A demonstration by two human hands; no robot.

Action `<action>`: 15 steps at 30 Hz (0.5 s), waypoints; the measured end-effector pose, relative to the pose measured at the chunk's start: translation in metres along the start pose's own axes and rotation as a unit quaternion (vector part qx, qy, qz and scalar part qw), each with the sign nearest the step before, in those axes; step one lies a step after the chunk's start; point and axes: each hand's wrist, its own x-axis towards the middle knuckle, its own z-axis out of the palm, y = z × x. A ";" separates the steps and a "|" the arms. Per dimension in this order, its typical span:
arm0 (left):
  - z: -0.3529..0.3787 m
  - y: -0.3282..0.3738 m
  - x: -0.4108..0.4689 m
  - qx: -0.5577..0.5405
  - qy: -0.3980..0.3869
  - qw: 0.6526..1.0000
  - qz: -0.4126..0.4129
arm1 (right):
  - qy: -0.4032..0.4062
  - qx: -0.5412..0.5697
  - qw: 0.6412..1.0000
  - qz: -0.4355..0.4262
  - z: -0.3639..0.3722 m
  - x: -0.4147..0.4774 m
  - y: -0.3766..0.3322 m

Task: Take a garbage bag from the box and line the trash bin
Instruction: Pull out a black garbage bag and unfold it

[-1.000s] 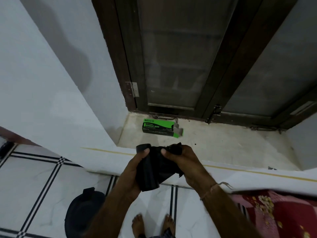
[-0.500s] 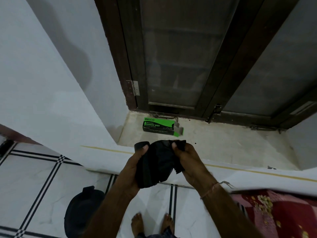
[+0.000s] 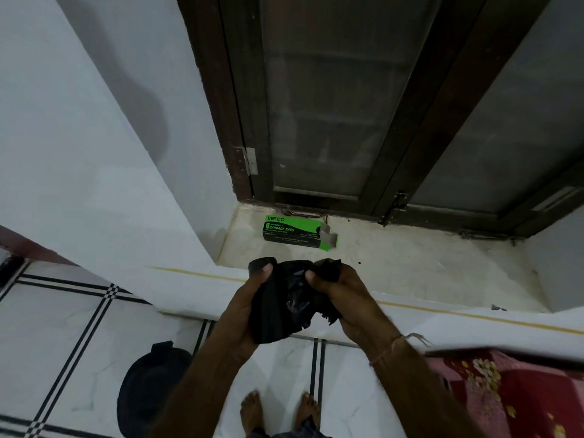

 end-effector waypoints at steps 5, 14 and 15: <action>0.003 -0.004 0.000 0.012 0.007 1.000 0.018 | -0.065 0.032 0.997 -0.002 0.000 -0.005 -0.002; 0.004 -0.002 -0.003 0.033 0.020 0.999 0.023 | -0.066 -0.019 0.998 0.015 0.001 -0.007 -0.003; 0.005 -0.002 -0.004 0.029 0.015 0.999 0.017 | -0.070 -0.015 0.997 0.020 0.000 -0.006 -0.004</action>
